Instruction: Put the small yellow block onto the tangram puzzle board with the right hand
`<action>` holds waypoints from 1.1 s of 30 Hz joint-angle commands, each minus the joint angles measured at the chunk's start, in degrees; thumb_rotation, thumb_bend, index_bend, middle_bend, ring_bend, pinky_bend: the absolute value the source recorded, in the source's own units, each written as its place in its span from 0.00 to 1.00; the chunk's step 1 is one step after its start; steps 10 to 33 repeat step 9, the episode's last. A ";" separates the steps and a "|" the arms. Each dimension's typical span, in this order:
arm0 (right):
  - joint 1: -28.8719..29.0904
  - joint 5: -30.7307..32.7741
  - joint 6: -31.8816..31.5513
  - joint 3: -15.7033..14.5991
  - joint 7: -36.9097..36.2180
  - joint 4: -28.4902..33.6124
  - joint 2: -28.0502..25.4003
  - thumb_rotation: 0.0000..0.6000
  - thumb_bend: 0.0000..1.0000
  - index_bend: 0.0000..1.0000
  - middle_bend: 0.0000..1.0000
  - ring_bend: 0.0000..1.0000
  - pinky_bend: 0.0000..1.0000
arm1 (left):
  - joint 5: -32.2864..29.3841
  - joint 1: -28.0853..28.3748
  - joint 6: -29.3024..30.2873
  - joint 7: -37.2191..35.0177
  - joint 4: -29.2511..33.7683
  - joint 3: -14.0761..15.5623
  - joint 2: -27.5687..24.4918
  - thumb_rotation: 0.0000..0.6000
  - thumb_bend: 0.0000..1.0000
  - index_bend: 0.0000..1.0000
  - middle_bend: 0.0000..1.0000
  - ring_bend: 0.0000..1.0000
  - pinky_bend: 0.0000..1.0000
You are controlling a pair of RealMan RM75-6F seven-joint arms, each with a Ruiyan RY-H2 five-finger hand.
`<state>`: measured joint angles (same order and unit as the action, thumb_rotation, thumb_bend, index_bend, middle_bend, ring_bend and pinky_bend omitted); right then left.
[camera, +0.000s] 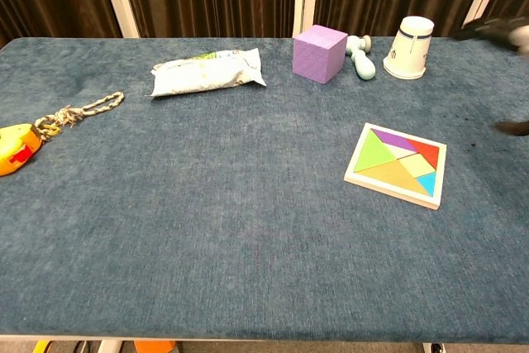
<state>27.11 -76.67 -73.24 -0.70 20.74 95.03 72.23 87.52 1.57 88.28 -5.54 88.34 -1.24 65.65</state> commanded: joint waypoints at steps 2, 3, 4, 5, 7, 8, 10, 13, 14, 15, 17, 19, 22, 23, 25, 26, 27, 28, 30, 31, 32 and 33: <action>-12.67 -8.75 -14.05 -6.74 -11.25 -3.24 -5.90 1.00 0.17 0.00 0.00 0.00 0.00 | -0.07 -0.22 0.92 0.72 0.45 -0.43 0.03 1.00 0.00 0.07 0.02 0.00 0.04; -14.41 -8.67 -15.69 -7.21 -11.89 -4.14 -6.18 1.00 0.17 0.00 0.00 0.00 0.00 | -0.13 -0.25 1.08 0.85 0.36 -0.54 0.13 1.00 0.00 0.07 0.02 0.00 0.04; -16.53 -8.25 -17.54 -7.60 -12.53 -4.90 -6.48 1.00 0.17 0.00 0.00 0.00 0.00 | -0.23 -0.24 1.09 0.95 0.39 -0.62 0.10 1.00 0.00 0.07 0.02 0.00 0.04; -17.91 -8.05 -18.78 -7.75 -13.10 -5.29 -6.59 1.00 0.18 0.00 0.00 0.00 0.00 | -0.32 -0.24 1.10 1.02 0.45 -0.69 0.02 1.00 0.00 0.07 0.02 0.00 0.04; -20.31 -8.13 -20.97 -7.83 -14.70 -6.13 -6.69 1.00 0.18 0.00 0.00 0.00 0.00 | -0.51 -0.22 1.02 1.34 0.70 -0.78 -0.20 1.00 0.00 0.07 0.02 0.00 0.04; -21.04 -8.29 -21.61 -7.77 -15.12 -6.47 -6.69 1.00 0.18 0.00 0.00 0.00 0.00 | -0.55 -0.18 0.90 1.53 0.87 -0.76 -0.32 1.00 0.00 0.07 0.02 0.00 0.04; -21.61 -8.58 -22.21 -7.65 -15.26 -6.76 -6.68 1.00 0.18 0.00 0.00 0.00 0.00 | -0.56 -0.14 0.79 1.90 1.03 -0.74 -0.46 1.00 0.00 0.07 0.02 0.00 0.04; -21.61 -8.58 -22.21 -7.65 -15.26 -6.76 -6.68 1.00 0.18 0.00 0.00 0.00 0.00 | -0.56 -0.14 0.79 1.90 1.03 -0.74 -0.46 1.00 0.00 0.07 0.02 0.00 0.04; -21.61 -8.58 -22.21 -7.65 -15.26 -6.76 -6.68 1.00 0.18 0.00 0.00 0.00 0.00 | -0.56 -0.14 0.79 1.90 1.03 -0.74 -0.46 1.00 0.00 0.07 0.02 0.00 0.04; -21.61 -8.58 -22.21 -7.65 -15.26 -6.76 -6.68 1.00 0.18 0.00 0.00 0.00 0.00 | -0.56 -0.14 0.79 1.90 1.03 -0.74 -0.46 1.00 0.00 0.07 0.02 0.00 0.04; -21.61 -8.58 -22.21 -7.65 -15.26 -6.76 -6.68 1.00 0.18 0.00 0.00 0.00 0.00 | -0.56 -0.14 0.79 1.90 1.03 -0.74 -0.46 1.00 0.00 0.07 0.02 0.00 0.04; -21.61 -8.58 -22.21 -7.65 -15.26 -6.76 -6.68 1.00 0.18 0.00 0.00 0.00 0.00 | -0.56 -0.14 0.79 1.90 1.03 -0.74 -0.46 1.00 0.00 0.07 0.02 0.00 0.04; -21.61 -8.58 -22.21 -7.65 -15.26 -6.76 -6.68 1.00 0.18 0.00 0.00 0.00 0.00 | -0.56 -0.14 0.79 1.90 1.03 -0.74 -0.46 1.00 0.00 0.07 0.02 0.00 0.04; -21.61 -8.58 -22.21 -7.65 -15.26 -6.76 -6.68 1.00 0.18 0.00 0.00 0.00 0.00 | -0.56 -0.14 0.79 1.90 1.03 -0.74 -0.46 1.00 0.00 0.07 0.02 0.00 0.04; -21.61 -8.58 -22.21 -7.65 -15.26 -6.76 -6.68 1.00 0.18 0.00 0.00 0.00 0.00 | -0.56 -0.14 0.79 1.90 1.03 -0.74 -0.46 1.00 0.00 0.07 0.02 0.00 0.04; -21.61 -8.58 -22.21 -7.65 -15.26 -6.76 -6.68 1.00 0.18 0.00 0.00 0.00 0.00 | -0.56 -0.14 0.79 1.90 1.03 -0.74 -0.46 1.00 0.00 0.07 0.02 0.00 0.04; -21.61 -8.58 -22.21 -7.65 -15.26 -6.76 -6.68 1.00 0.18 0.00 0.00 0.00 0.00 | -0.56 -0.14 0.79 1.90 1.03 -0.74 -0.46 1.00 0.00 0.07 0.02 0.00 0.04; -21.61 -8.58 -22.21 -7.65 -15.26 -6.76 -6.68 1.00 0.18 0.00 0.00 0.00 0.00 | -0.56 -0.14 0.79 1.90 1.03 -0.74 -0.46 1.00 0.00 0.07 0.02 0.00 0.04; -21.61 -8.58 -22.21 -7.65 -15.26 -6.76 -6.68 1.00 0.18 0.00 0.00 0.00 0.00 | -0.56 -0.14 0.79 1.90 1.03 -0.74 -0.46 1.00 0.00 0.07 0.02 0.00 0.04; -21.61 -8.58 -22.21 -7.65 -15.26 -6.76 -6.68 1.00 0.18 0.00 0.00 0.00 0.00 | -0.56 -0.14 0.79 1.90 1.03 -0.74 -0.46 1.00 0.00 0.07 0.02 0.00 0.04; -21.61 -8.58 -22.21 -7.65 -15.26 -6.76 -6.68 1.00 0.18 0.00 0.00 0.00 0.00 | -0.56 -0.14 0.79 1.90 1.03 -0.74 -0.46 1.00 0.00 0.07 0.02 0.00 0.04; -21.61 -8.58 -22.21 -7.65 -15.26 -6.76 -6.68 1.00 0.18 0.00 0.00 0.00 0.00 | -0.56 -0.14 0.79 1.90 1.03 -0.74 -0.46 1.00 0.00 0.07 0.02 0.00 0.04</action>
